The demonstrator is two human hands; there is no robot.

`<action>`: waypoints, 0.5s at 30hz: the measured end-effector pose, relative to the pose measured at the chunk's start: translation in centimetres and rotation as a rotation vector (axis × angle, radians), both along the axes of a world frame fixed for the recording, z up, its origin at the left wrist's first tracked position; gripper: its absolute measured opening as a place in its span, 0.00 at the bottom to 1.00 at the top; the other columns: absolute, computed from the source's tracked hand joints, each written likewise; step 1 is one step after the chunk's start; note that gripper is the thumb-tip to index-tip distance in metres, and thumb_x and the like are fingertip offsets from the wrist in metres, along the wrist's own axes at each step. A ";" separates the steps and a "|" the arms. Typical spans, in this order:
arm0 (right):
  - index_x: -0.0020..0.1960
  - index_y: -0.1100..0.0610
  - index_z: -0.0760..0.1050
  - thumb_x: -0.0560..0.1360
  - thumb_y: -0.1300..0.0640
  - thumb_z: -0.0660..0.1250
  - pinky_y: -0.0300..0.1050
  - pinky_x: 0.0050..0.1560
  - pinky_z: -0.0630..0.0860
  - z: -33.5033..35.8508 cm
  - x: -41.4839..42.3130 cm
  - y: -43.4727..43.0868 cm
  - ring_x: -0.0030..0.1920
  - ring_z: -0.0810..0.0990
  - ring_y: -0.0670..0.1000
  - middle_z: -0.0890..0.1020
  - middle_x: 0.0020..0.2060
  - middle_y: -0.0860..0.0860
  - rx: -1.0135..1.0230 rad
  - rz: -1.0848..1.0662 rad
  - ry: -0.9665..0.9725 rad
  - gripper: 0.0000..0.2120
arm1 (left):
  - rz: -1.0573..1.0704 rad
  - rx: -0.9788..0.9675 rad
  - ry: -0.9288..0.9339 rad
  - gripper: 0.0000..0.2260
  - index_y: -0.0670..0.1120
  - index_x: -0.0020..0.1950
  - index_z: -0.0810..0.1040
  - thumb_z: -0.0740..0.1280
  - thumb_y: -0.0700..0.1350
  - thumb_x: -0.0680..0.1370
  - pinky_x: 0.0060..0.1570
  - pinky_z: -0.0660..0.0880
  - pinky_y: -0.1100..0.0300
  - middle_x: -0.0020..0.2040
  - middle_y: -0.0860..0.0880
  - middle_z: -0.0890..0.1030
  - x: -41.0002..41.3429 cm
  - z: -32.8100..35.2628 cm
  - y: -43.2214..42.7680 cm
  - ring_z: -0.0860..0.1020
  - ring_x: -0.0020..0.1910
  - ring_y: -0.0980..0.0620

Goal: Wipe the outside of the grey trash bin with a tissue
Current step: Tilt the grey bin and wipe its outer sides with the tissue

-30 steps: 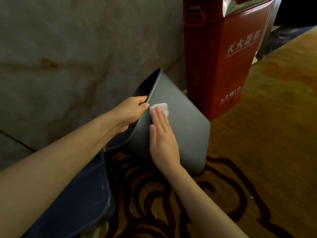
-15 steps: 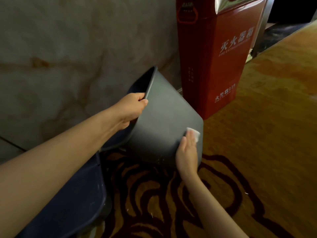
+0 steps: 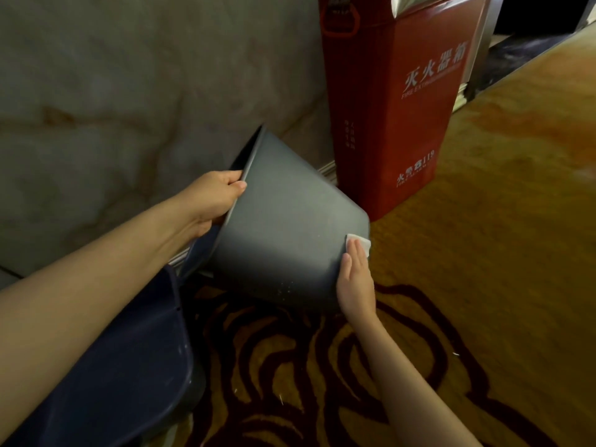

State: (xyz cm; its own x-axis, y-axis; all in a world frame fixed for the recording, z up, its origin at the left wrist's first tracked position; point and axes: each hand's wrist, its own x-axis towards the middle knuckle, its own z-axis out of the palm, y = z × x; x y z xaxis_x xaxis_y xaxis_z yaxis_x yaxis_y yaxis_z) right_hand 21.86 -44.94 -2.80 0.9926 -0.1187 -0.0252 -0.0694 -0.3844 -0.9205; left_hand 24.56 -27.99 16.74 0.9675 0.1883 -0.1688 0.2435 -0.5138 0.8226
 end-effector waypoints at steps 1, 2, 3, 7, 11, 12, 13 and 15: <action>0.75 0.54 0.53 0.82 0.52 0.45 0.36 0.69 0.44 -0.3 0.6 -0.3 0.74 0.51 0.45 0.56 0.75 0.50 0.013 -0.004 0.011 0.22 | 0.003 0.003 -0.002 0.16 0.42 0.68 0.70 0.54 0.39 0.80 0.45 0.74 0.58 0.53 0.45 0.77 0.3 0.0 0.0 0.77 0.46 0.51; 0.75 0.55 0.53 0.82 0.52 0.45 0.37 0.69 0.45 -0.5 1.3 -0.5 0.75 0.51 0.46 0.56 0.75 0.50 0.026 -0.010 0.022 0.22 | 0.008 0.007 -0.004 0.16 0.42 0.68 0.70 0.54 0.39 0.80 0.48 0.73 0.57 0.53 0.44 0.77 0.5 0.0 -0.1 0.77 0.48 0.50; 0.74 0.56 0.53 0.82 0.53 0.45 0.38 0.70 0.46 -0.6 2.0 -0.7 0.75 0.52 0.47 0.56 0.75 0.51 0.034 -0.020 0.034 0.22 | 0.014 0.013 -0.003 0.16 0.41 0.67 0.70 0.54 0.39 0.80 0.49 0.72 0.57 0.54 0.44 0.77 0.7 0.1 -0.1 0.76 0.49 0.49; 0.74 0.56 0.55 0.82 0.53 0.45 0.42 0.70 0.52 -0.5 4.3 -1.6 0.73 0.57 0.50 0.59 0.74 0.52 0.082 -0.026 0.062 0.21 | 0.029 -0.012 0.022 0.16 0.41 0.67 0.70 0.54 0.38 0.80 0.30 0.76 0.70 0.52 0.43 0.77 0.9 0.1 0.6 0.76 0.39 0.53; 0.75 0.53 0.52 0.82 0.52 0.45 0.38 0.68 0.47 -1.5 2.7 -1.6 0.74 0.53 0.48 0.56 0.75 0.49 0.061 -0.041 0.039 0.22 | 0.046 -0.049 -0.002 0.16 0.40 0.67 0.70 0.52 0.37 0.80 0.29 0.76 0.70 0.45 0.47 0.78 0.8 -0.5 1.2 0.75 0.38 0.55; 0.75 0.53 0.51 0.82 0.51 0.44 0.37 0.67 0.46 -1.9 1.7 -1.6 0.74 0.52 0.46 0.55 0.76 0.48 0.065 -0.055 0.036 0.22 | 0.049 -0.056 -0.006 0.17 0.41 0.67 0.69 0.52 0.37 0.80 0.29 0.76 0.70 0.45 0.46 0.78 0.9 -0.6 1.1 0.75 0.38 0.55; 0.75 0.52 0.51 0.82 0.51 0.45 0.36 0.67 0.46 -2.2 0.5 -1.5 0.74 0.51 0.45 0.54 0.76 0.48 0.074 -0.065 0.033 0.22 | 0.049 -0.054 -0.009 0.17 0.40 0.68 0.69 0.52 0.37 0.80 0.30 0.76 0.69 0.47 0.45 0.78 1.0 -0.6 1.1 0.75 0.38 0.55; 0.75 0.51 0.50 0.81 0.50 0.45 0.36 0.68 0.47 -2.7 -1.9 -1.2 0.74 0.50 0.44 0.53 0.76 0.47 0.094 -0.067 0.020 0.23 | 0.049 -0.041 -0.012 0.17 0.40 0.67 0.69 0.52 0.37 0.80 0.33 0.76 0.68 0.49 0.44 0.78 1.1 -0.6 0.9 0.75 0.38 0.55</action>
State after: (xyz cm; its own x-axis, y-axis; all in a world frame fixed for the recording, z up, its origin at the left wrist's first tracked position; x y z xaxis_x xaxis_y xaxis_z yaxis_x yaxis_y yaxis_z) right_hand 19.95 -46.11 -5.46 0.9818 -0.1806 -0.0590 -0.1105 -0.2904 -0.9505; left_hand 25.70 -27.06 16.10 0.9593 0.2284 -0.1659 0.2575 -0.4675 0.8456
